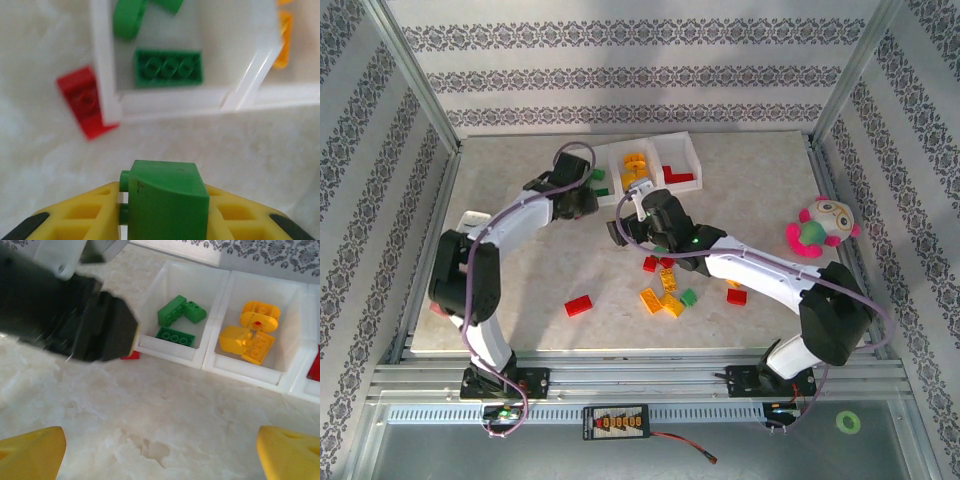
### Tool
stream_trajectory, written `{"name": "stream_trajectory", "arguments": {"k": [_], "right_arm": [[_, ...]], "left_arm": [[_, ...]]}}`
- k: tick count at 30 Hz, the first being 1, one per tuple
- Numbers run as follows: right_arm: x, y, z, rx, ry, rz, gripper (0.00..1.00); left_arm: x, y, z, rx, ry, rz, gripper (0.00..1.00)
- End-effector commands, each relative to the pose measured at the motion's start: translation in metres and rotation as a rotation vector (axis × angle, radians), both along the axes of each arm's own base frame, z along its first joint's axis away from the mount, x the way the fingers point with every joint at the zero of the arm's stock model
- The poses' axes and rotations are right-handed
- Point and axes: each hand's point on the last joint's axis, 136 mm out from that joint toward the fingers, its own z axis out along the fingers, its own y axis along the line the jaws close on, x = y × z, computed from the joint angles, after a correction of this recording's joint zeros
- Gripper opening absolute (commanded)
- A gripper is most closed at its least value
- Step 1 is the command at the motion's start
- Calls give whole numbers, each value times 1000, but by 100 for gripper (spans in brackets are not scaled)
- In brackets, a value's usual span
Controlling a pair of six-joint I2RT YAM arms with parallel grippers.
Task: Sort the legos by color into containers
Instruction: Place the lego in the container, then pick up the lego from the middle-right of the table.
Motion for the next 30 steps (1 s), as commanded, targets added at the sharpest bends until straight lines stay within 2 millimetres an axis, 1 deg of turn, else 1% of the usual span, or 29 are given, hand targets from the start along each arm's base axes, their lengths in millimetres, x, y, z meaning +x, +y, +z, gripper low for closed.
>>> {"name": "stream_trajectory", "arguments": {"k": [1, 5, 8, 12, 15, 16, 17, 18, 19, 22, 25, 29, 30], "right_arm": [[2, -15, 5, 33, -11, -55, 97], [3, -27, 3, 35, -9, -95, 97], [4, -35, 3, 31, -16, -116, 97], [6, -44, 5, 42, -18, -137, 98], [7, -50, 6, 50, -18, -148, 97], [8, -51, 6, 52, -19, -152, 98], [8, -53, 5, 53, -17, -158, 97], [8, -55, 5, 56, -16, -163, 97], [9, -57, 5, 58, -16, -169, 97], [8, -64, 5, 63, -19, -189, 97], [7, -76, 5, 63, -26, -231, 97], [5, -105, -1, 48, -23, -329, 98], [4, -114, -5, 41, -16, -355, 98]], "left_arm": [[27, -6, 5, 63, -17, -53, 36], [62, -9, 4, 95, -10, -61, 36], [80, -10, 3, 93, -15, -59, 36], [95, -7, -5, 101, 4, -51, 36], [99, -4, -8, 109, 13, -45, 38], [99, -3, -8, 110, 13, -42, 40], [99, -2, -7, 114, 11, -42, 47], [99, -2, -6, 116, 10, -42, 57], [98, -1, -4, 121, 8, -42, 63], [98, 2, 7, 129, -11, -36, 78], [95, 2, 24, 121, -42, -40, 86], [86, -8, 49, 90, -126, -73, 100], [83, -11, 58, 79, -165, -82, 99]]}}
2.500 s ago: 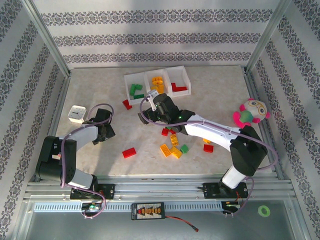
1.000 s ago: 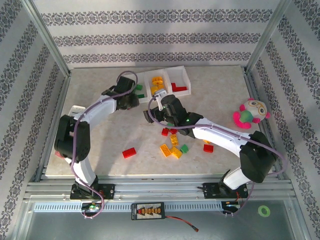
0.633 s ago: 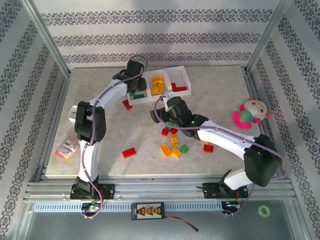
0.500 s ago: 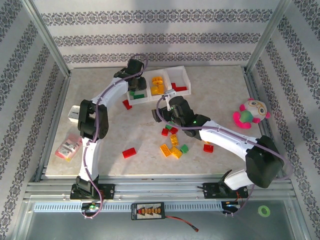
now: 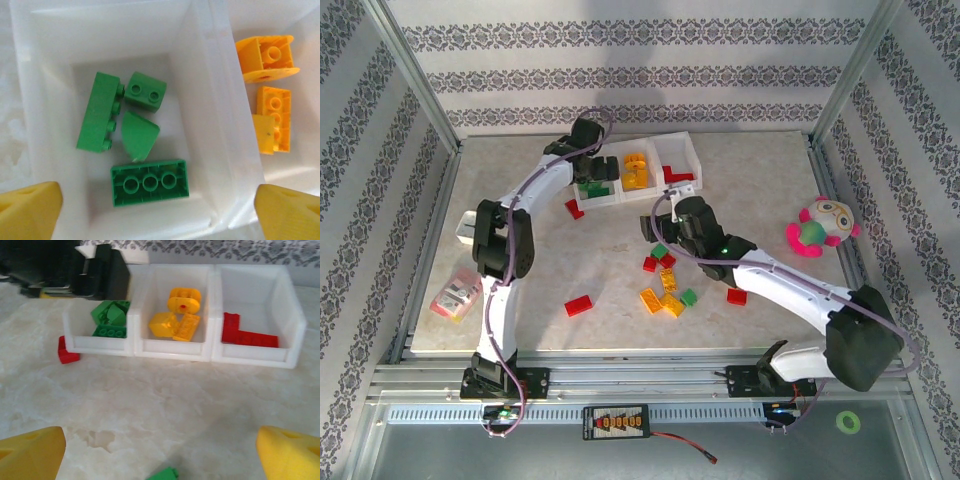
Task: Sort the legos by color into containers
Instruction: Pick up the lego from the middle-right of the table.
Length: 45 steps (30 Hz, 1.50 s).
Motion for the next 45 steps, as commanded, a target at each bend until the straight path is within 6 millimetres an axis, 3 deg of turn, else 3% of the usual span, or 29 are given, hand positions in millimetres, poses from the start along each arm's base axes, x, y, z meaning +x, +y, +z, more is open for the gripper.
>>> {"name": "stream_trajectory", "arguments": {"k": [1, 8, 16, 21, 25, 30, 37, 45], "right_arm": [[0, -36, -5, -5, 5, -137, 98], [-18, -102, -34, -6, 120, -349, 96], [-53, -171, -84, 30, 307, -643, 98], [-69, -186, -105, 98, 375, -726, 98], [-75, -191, -122, 144, 464, -801, 95], [-70, -182, -136, 158, 537, -810, 90], [-69, -173, -161, 170, 625, -825, 84], [-72, -172, -175, 146, 670, -845, 65]], "left_arm": [[-7, -10, 65, -47, -180, -48, 99], [-59, -54, 100, -126, -403, -243, 99], [-148, -116, 85, -2, -640, -551, 99], [-206, -152, 64, -15, -637, -759, 99], [-239, -169, 47, -69, -607, -876, 99], [-253, -178, 40, -133, -588, -915, 99], [-251, -182, 40, -145, -590, -911, 99], [-256, -180, 35, -150, -575, -920, 99]]}}
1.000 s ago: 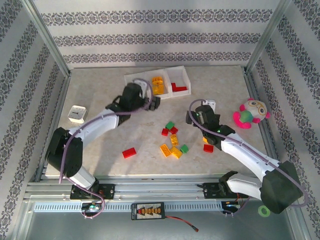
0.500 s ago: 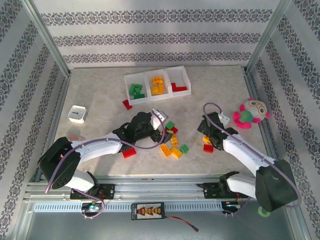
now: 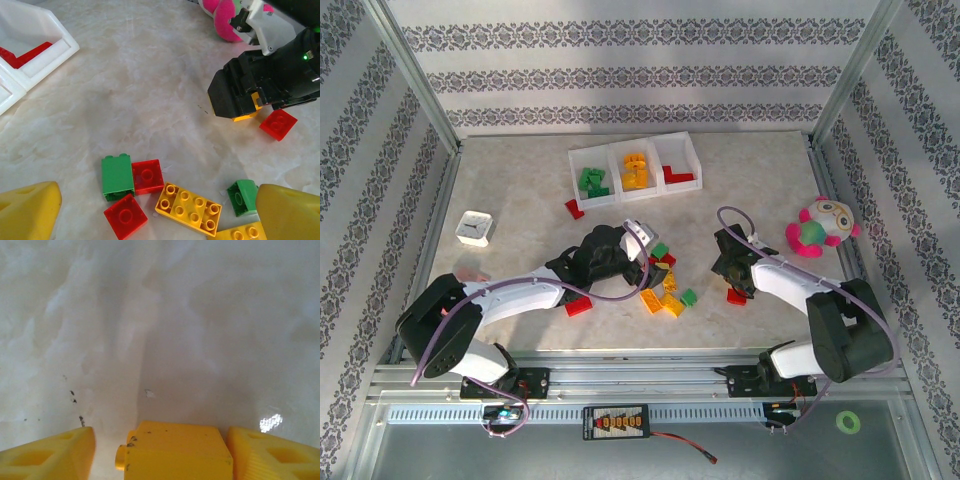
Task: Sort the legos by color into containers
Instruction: Pick up the lego from the middle-right of the table.
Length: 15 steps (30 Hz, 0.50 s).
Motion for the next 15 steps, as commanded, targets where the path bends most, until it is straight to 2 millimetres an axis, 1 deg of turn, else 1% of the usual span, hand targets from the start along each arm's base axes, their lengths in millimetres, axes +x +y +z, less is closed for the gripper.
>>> {"name": "stream_trajectory", "arguments": {"k": [1, 4, 9, 12, 15], "right_arm": [[7, 2, 5, 13, -13, -21, 62], [6, 3, 5, 14, -11, -17, 49], [5, 2, 9, 13, -17, -22, 36], [8, 3, 17, 20, -39, -19, 31], [12, 5, 26, 17, -70, -4, 30]], "left_arm": [[-7, -7, 7, -42, -22, -34, 99], [-6, -7, 5, -48, -17, -22, 99], [-8, -6, 5, -58, -9, -16, 99], [-9, -4, 6, -59, -14, -14, 99], [-10, 1, 6, -66, -2, 3, 99]]}}
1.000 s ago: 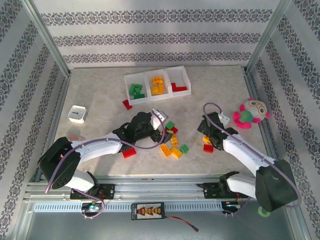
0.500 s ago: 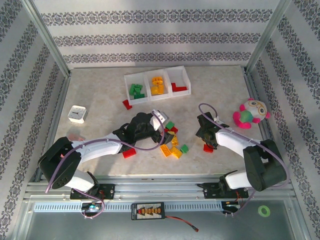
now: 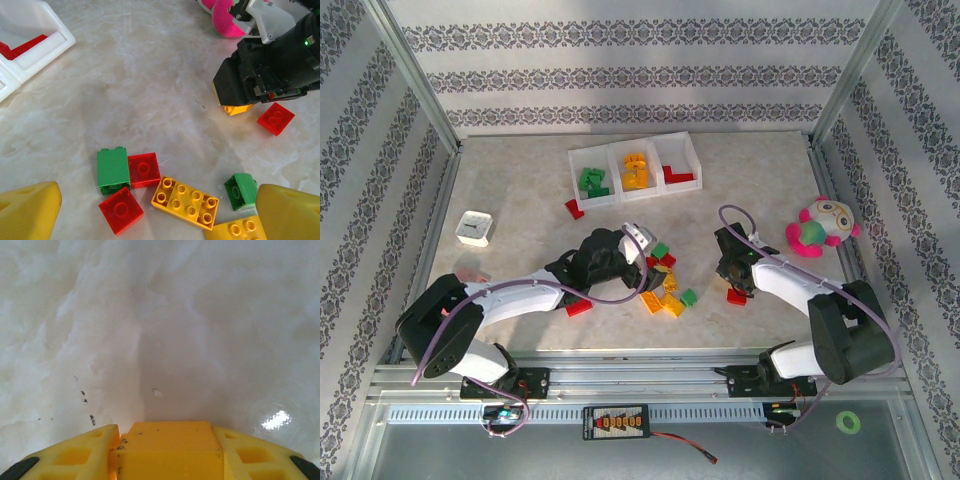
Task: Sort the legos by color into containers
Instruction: Pick up the lego from the middle-right of the table, then place the lego in the container.
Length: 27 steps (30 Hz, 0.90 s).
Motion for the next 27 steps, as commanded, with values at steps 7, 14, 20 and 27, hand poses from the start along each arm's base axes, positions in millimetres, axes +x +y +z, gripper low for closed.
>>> {"name": "stream_trajectory", "arguments": {"k": [7, 14, 20, 27], "right_arm": [[38, 28, 53, -44, -149, 132, 29], [102, 96, 101, -77, -289, 329, 26], [169, 162, 138, -84, -416, 447, 25], [242, 200, 148, -142, -516, 471, 25]], "left_arm": [[-15, 16, 6, -77, 29, 64, 99], [-21, 46, -5, -60, 37, 164, 99], [-14, 84, -10, -41, 38, 363, 99], [-15, 102, -13, -23, 56, 446, 99]]}}
